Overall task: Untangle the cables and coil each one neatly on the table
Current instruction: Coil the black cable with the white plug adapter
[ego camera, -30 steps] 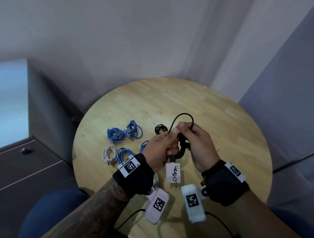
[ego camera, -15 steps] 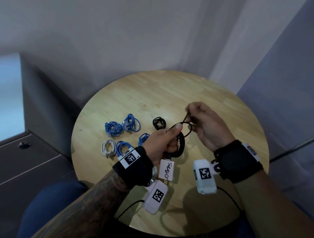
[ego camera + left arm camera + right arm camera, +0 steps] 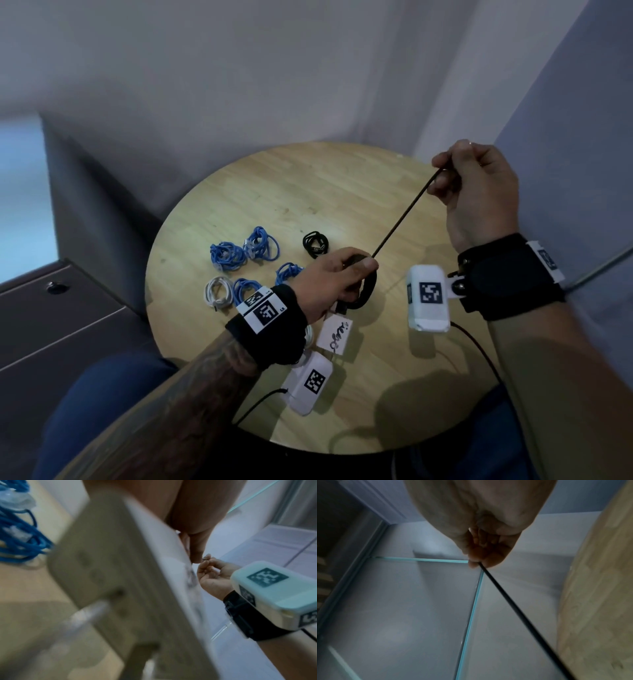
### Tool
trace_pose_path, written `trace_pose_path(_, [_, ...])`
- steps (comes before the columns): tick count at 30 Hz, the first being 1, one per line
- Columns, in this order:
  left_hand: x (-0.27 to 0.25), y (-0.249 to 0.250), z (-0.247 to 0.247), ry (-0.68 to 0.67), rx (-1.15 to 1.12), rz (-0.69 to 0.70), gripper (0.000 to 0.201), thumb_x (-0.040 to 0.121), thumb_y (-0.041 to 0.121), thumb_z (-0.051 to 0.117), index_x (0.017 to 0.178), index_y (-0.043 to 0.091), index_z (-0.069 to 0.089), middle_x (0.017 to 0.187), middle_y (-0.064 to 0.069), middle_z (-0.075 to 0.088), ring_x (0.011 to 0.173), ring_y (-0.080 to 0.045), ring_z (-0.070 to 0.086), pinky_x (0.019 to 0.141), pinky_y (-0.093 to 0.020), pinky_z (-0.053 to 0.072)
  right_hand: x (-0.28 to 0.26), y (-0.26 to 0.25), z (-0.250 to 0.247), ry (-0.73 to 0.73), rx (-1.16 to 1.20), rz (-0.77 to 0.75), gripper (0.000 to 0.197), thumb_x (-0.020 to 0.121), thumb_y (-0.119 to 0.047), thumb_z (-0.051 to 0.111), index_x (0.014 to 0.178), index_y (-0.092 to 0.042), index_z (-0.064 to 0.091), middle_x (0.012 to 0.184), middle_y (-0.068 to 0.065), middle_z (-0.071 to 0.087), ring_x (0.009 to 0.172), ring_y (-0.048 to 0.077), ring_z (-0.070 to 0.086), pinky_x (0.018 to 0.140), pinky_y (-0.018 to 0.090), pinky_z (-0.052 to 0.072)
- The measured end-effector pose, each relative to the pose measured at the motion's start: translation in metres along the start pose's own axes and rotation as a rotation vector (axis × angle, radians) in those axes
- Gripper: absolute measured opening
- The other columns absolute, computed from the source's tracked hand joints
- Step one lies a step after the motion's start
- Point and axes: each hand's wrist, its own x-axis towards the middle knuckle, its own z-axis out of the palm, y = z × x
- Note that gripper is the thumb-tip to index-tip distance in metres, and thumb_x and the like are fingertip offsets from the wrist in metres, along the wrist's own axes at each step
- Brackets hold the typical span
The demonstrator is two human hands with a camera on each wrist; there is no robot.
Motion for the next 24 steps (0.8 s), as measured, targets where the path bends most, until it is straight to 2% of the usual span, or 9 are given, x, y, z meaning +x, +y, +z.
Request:
trace_pose_path(3, [0.0,0.005,-0.009,0.107,-0.036,0.102,0.015,0.099,0.016,0.053,0.101,0.002,0.058,0.055,0.007,0.037,0.046,-0.007,0.03,0.044,-0.016,0.029,0.001,0.002,-0.012,-0.037,0.041,0.073,0.016,0.096,-0.007,0.059,0.082,-0.015,0.057,0.083,0.009,0.071,0.063,0.015,0.063,0.067,0.031,0.056])
trace_pose_path(5, [0.0,0.01,-0.016,0.14,-0.158,0.127,0.016,0.1,0.017,0.05,0.101,0.002,0.056,0.055,0.008,0.035,0.046,-0.006,0.028,0.043,-0.015,0.028,-0.004,0.01,-0.018,-0.088,-0.059,0.139,0.023,0.09,0.006,0.059,0.079,-0.014,0.056,0.082,0.008,0.069,0.068,0.017,0.069,0.068,0.03,0.058])
trace_pose_path(8, [0.0,0.019,-0.021,0.104,-0.287,0.159,0.017,0.101,0.017,0.046,0.099,0.003,0.055,0.056,0.008,0.032,0.046,-0.004,0.027,0.042,-0.013,0.028,-0.027,0.031,-0.014,-0.241,-0.245,0.31,0.029,0.086,0.017,0.058,0.093,-0.011,0.059,0.079,0.008,0.065,0.067,0.02,0.073,0.066,0.028,0.061])
trace_pose_path(10, [0.0,0.022,-0.019,0.081,-0.308,0.178,0.017,0.101,0.016,0.045,0.097,0.005,0.056,0.056,0.008,0.033,0.046,-0.003,0.026,0.043,-0.013,0.027,-0.045,0.044,-0.004,-0.362,-0.293,0.424,0.028,0.089,0.016,0.055,0.102,-0.007,0.063,0.078,0.005,0.061,0.07,0.019,0.074,0.072,0.029,0.06])
trace_pose_path(13, [-0.002,0.02,-0.019,0.084,-0.275,0.181,0.014,0.101,0.018,0.046,0.1,0.008,0.056,0.06,0.009,0.045,0.046,-0.004,0.028,0.044,-0.014,0.024,-0.062,0.051,0.008,-0.412,-0.257,0.47,0.015,0.095,0.0,0.059,0.097,-0.01,0.07,0.087,0.002,0.069,0.082,0.015,0.073,0.086,0.031,0.055])
trace_pose_path(16, [-0.004,0.018,-0.024,0.105,-0.274,0.166,0.012,0.099,0.02,0.05,0.1,0.012,0.059,0.068,0.007,0.054,0.045,-0.004,0.031,0.043,-0.014,0.025,-0.065,0.049,0.013,-0.407,-0.289,0.463,0.011,0.094,-0.014,0.064,0.098,-0.018,0.073,0.092,0.0,0.073,0.086,0.013,0.07,0.077,0.028,0.048])
trace_pose_path(18, [-0.006,0.016,-0.026,0.079,-0.305,0.134,0.013,0.098,0.022,0.051,0.101,0.012,0.06,0.077,0.002,0.053,0.045,-0.004,0.032,0.047,-0.016,0.022,-0.067,0.051,0.014,-0.399,-0.318,0.469,0.012,0.092,-0.012,0.066,0.099,-0.021,0.072,0.084,-0.002,0.073,0.071,0.011,0.064,0.065,0.026,0.04])
trace_pose_path(20, [-0.009,0.016,-0.026,0.033,-0.337,0.095,0.015,0.097,0.023,0.05,0.102,0.012,0.059,0.074,0.003,0.053,0.045,-0.004,0.032,0.048,-0.017,0.024,-0.071,0.054,0.016,-0.4,-0.311,0.483,0.019,0.092,-0.008,0.065,0.107,-0.02,0.067,0.076,0.0,0.067,0.06,0.011,0.055,0.058,0.026,0.034])
trace_pose_path(24, [-0.01,0.018,-0.027,-0.05,-0.396,0.059,0.018,0.096,0.028,0.053,0.105,0.012,0.055,0.064,0.005,0.055,0.051,-0.009,0.026,0.056,-0.021,0.03,-0.08,0.053,0.022,-0.42,-0.201,0.445,0.035,0.095,-0.011,0.059,0.127,-0.024,0.057,0.077,0.001,0.059,0.061,0.012,0.052,0.061,0.027,0.035])
